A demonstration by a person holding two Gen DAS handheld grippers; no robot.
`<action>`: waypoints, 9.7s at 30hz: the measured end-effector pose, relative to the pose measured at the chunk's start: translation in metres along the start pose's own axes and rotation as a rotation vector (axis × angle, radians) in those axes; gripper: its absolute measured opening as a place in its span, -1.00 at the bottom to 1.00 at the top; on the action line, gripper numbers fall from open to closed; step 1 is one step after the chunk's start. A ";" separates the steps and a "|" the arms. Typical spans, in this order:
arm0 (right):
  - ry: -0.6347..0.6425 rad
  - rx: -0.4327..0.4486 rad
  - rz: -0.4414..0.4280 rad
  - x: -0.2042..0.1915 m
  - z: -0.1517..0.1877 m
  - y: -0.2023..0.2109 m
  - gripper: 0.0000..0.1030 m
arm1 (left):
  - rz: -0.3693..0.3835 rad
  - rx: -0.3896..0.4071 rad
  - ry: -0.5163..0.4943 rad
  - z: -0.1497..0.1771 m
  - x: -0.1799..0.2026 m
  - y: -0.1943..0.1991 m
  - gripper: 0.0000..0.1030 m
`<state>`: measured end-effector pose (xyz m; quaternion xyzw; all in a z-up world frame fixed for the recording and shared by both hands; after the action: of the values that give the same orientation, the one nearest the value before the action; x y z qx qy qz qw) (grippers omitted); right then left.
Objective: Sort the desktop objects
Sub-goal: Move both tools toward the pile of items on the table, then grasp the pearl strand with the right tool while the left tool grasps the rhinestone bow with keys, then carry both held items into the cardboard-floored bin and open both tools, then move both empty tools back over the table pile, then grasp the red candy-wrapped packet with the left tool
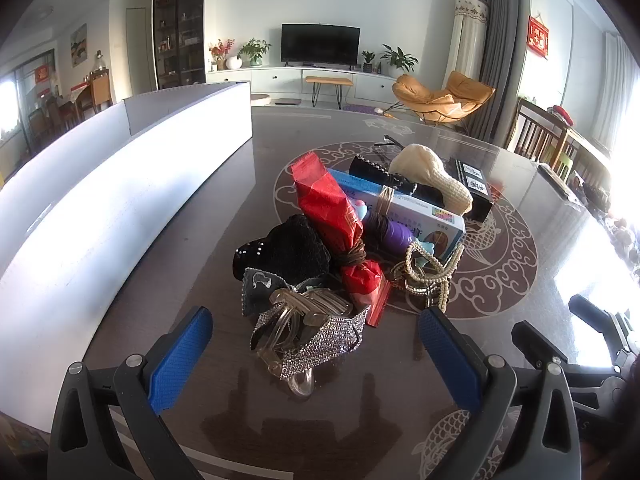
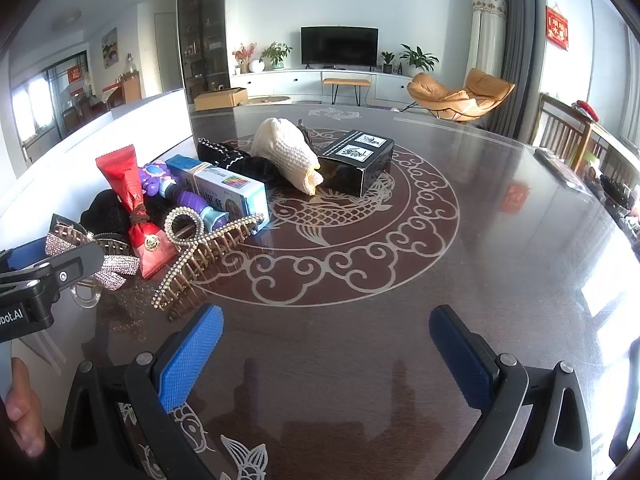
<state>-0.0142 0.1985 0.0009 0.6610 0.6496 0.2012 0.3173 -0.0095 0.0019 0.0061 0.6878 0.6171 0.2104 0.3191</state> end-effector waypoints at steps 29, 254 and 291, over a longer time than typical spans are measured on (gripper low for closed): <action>-0.033 0.010 -0.032 0.006 -0.001 0.003 1.00 | -0.033 -0.077 0.010 0.010 -0.006 -0.012 1.00; 0.158 -0.206 -0.050 0.024 -0.022 -0.030 1.00 | 0.138 -0.211 -0.004 -0.019 -0.011 0.006 1.00; 0.104 -0.218 -0.049 0.031 -0.018 -0.045 1.00 | -0.023 -0.133 0.101 -0.062 0.010 -0.075 1.00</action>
<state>-0.0568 0.2304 -0.0209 0.5951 0.6555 0.2967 0.3580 -0.1034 0.0255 -0.0034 0.6464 0.6249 0.2816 0.3352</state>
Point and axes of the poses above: each gripper's, at about its wrist camera, not at the fingertips, and y roughly against the way its jaws point, x to its right, z to its underside, the point moved 1 cm from there along -y, roughly the way its jaws point, and after that the axes turned 13 degrees about -y, right-handed, at the moved point
